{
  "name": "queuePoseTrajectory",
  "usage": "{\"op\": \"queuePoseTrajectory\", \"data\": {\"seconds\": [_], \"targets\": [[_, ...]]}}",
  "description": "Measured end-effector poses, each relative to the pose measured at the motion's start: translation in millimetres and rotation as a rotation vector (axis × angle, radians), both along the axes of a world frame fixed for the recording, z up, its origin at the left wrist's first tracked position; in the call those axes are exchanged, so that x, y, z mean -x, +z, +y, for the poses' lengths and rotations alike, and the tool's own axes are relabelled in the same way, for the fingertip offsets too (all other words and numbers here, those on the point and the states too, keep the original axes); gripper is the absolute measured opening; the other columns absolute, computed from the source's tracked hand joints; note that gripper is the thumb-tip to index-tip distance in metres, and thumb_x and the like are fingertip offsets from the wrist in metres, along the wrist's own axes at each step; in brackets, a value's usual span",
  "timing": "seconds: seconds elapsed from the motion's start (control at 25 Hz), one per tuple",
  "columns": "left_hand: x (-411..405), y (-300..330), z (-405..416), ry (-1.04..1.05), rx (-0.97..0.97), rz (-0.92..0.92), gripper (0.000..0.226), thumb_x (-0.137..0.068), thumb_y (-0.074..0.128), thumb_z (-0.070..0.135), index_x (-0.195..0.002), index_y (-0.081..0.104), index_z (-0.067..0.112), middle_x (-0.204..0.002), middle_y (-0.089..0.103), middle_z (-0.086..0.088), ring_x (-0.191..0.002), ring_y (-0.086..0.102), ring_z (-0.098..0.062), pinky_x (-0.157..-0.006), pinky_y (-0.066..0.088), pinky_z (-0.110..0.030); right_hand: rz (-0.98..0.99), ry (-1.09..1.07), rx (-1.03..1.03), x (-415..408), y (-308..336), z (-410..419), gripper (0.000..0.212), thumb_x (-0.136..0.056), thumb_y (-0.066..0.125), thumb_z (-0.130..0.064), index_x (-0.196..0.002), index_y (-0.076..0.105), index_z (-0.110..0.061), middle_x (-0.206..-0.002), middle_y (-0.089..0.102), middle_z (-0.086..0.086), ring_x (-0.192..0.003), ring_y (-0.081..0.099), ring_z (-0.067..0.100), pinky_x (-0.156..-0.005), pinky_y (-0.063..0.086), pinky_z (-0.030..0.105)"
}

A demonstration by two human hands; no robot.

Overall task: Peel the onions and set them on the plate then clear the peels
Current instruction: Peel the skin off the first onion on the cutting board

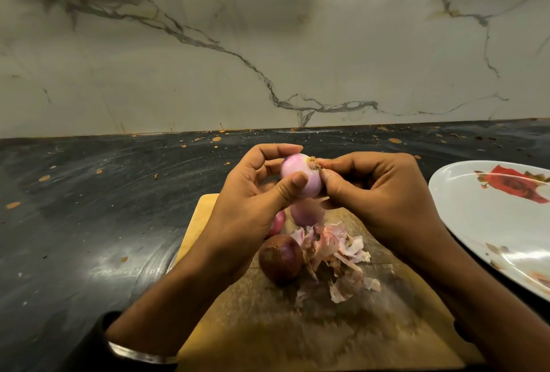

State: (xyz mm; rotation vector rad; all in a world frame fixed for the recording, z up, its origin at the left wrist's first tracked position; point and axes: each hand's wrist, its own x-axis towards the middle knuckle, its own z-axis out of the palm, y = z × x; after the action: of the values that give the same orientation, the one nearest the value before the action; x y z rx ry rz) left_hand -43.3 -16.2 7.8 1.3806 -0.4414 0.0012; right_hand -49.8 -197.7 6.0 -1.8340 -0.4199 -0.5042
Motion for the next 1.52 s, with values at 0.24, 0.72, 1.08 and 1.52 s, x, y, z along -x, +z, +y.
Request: {"op": "queuePoseTrajectory", "data": {"seconds": [0.24, 0.72, 1.08, 1.52], "targets": [[4, -1, -2, 0.000, -0.032, -0.015, 0.042, -0.076, 0.068, 0.017, -0.117, 0.059, 0.013, -0.117, 0.065, -0.011, -0.099, 0.072, -0.020, -0.075, 0.059, -0.025, -0.115, -0.131, 0.112, 0, -7, 3, 0.008, -0.086, 0.075, -0.011, -0.092, 0.080, -0.014, -0.076, 0.076, -0.004, -0.068, 0.072, 0.016, -0.061, 0.059, 0.041], [2, 2, -1, -0.032, 0.051, 0.056, 0.040, -0.079, 0.065, 0.021, -0.118, 0.061, 0.015, -0.113, 0.071, -0.012, -0.101, 0.072, -0.025, -0.077, 0.059, -0.027, -0.106, -0.123, 0.022, -1, -10, 5, 0.015, -0.093, 0.069, -0.011, -0.105, 0.077, -0.013, -0.088, 0.077, -0.005, -0.077, 0.075, 0.010, -0.065, 0.063, 0.031], [2, 8, 0, -0.023, 0.152, 0.074, 0.041, -0.072, 0.066, 0.019, -0.112, 0.063, 0.014, -0.112, 0.071, -0.015, -0.097, 0.072, -0.024, -0.076, 0.060, -0.026, 0.172, 0.133, -0.248, 1, 3, 3, 0.024, -0.085, 0.069, -0.007, -0.108, 0.075, -0.007, -0.097, 0.079, 0.005, -0.085, 0.077, 0.022, -0.069, 0.063, 0.029], [1, 4, -1, -0.004, 0.085, 0.025, 0.041, -0.073, 0.067, 0.007, -0.113, 0.062, 0.012, -0.111, 0.071, -0.003, -0.100, 0.072, -0.018, -0.076, 0.058, -0.023, 0.344, 0.103, -0.369, 2, 4, 5, 0.015, -0.090, 0.065, -0.005, -0.101, 0.075, -0.008, -0.085, 0.077, 0.015, -0.076, 0.076, 0.026, -0.061, 0.060, 0.025]]}}
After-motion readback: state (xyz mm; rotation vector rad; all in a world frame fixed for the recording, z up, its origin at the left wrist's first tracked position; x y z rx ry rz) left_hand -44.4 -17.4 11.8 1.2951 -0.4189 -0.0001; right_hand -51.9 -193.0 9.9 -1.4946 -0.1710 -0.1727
